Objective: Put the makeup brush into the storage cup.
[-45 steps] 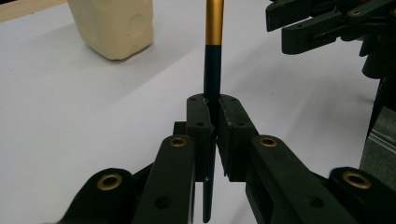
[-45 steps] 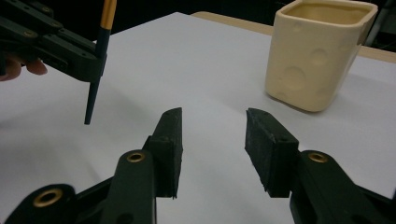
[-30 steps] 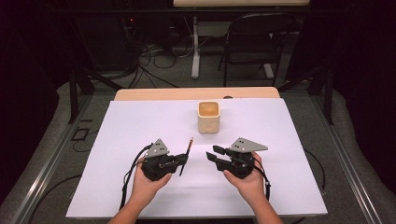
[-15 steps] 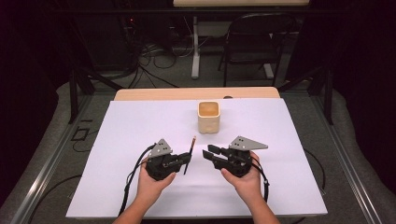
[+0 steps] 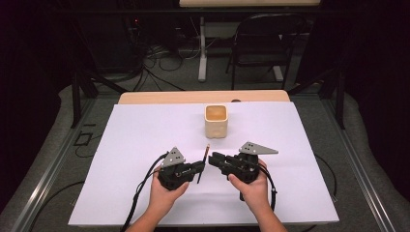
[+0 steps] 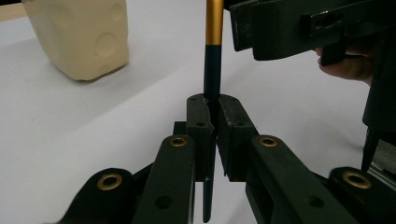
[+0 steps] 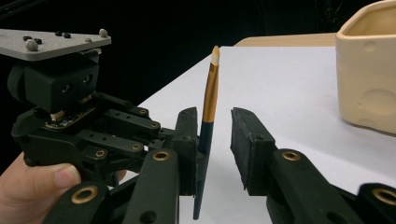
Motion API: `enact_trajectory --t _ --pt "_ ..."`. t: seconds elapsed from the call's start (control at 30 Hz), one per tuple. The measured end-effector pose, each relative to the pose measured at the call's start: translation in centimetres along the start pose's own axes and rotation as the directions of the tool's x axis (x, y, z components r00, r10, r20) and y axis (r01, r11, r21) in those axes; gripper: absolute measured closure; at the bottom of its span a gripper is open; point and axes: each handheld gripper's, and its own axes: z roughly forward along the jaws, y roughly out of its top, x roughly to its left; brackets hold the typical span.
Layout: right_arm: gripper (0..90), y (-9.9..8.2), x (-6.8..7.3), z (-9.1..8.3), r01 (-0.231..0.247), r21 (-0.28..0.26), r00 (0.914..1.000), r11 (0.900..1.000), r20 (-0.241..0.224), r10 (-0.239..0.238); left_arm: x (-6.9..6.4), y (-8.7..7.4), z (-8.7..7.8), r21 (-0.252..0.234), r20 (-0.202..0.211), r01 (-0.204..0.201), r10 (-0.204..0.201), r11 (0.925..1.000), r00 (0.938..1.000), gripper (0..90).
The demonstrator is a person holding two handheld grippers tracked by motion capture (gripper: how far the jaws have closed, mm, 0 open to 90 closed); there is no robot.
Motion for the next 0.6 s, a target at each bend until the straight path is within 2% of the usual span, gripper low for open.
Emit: enact_trajectory --t 0.6 --pt "74.5 -0.16 0.04 0.31 -0.02 -0.009 0.9998 0.9998 0.003 0.02 -0.62 -0.43 0.66 -0.008 0.009 0.0 0.001 1.0 1.0 83.6"
